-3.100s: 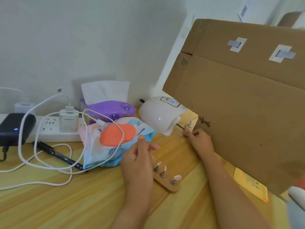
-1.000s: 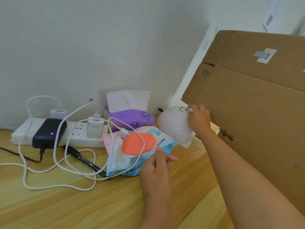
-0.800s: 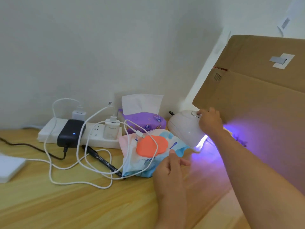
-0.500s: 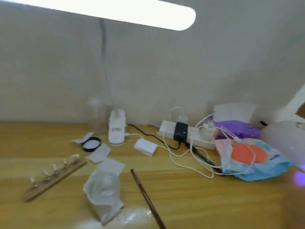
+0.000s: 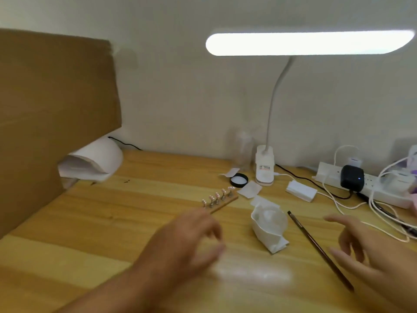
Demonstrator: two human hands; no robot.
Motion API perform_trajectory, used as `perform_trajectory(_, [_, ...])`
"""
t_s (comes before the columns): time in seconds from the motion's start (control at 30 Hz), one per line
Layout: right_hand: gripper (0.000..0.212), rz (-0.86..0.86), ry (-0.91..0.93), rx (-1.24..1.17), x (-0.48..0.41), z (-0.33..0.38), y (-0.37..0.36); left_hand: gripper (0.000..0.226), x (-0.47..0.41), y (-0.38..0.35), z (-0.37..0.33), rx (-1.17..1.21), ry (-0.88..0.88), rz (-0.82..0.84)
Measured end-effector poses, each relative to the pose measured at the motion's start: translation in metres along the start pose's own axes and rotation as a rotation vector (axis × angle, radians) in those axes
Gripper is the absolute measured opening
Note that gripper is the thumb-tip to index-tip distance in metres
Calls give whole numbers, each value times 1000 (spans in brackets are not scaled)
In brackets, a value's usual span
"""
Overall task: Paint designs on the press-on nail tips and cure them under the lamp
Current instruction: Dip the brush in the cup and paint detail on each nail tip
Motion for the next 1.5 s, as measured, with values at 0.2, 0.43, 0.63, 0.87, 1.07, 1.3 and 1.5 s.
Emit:
perform_trajectory(0.2, [60, -20, 20, 164, -31, 37, -11, 54, -37, 7, 59, 36, 479, 48])
perform_trajectory(0.43, [52, -32, -43, 74, -35, 35, -9, 17, -57, 11, 62, 7, 375, 134])
perform_trajectory(0.63, [35, -215, 56, -253, -18, 35, 3, 25, -5, 25, 52, 145, 207, 354])
perform_trajectory(0.87, [25, -487, 120, -1093, -16, 37, -1, 33, -34, -4, -28, 300, -100, 597])
perform_trajectory(1.07, [15, -643, 130, -1222, -5, 35, -14, 30, -57, -27, -51, 455, -58, 519])
perform_trajectory(1.3, [16, -599, 145, -1302, -7, 37, -18, 12, -57, -37, -60, 512, 55, 347])
perform_trajectory(1.5, [24, -399, 225, -1576, -13, 28, -19, 30, -69, -50, -64, 441, 92, 271])
Point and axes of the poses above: each hand's wrist, its own x-axis away from the middle knuckle, its own y-axis out of the back of the hand, z = x × y, the point moved 1 cm from there along -x, towards the middle knuckle, and after that the axes turned 8 degrees about z, right-handed, at the moved point
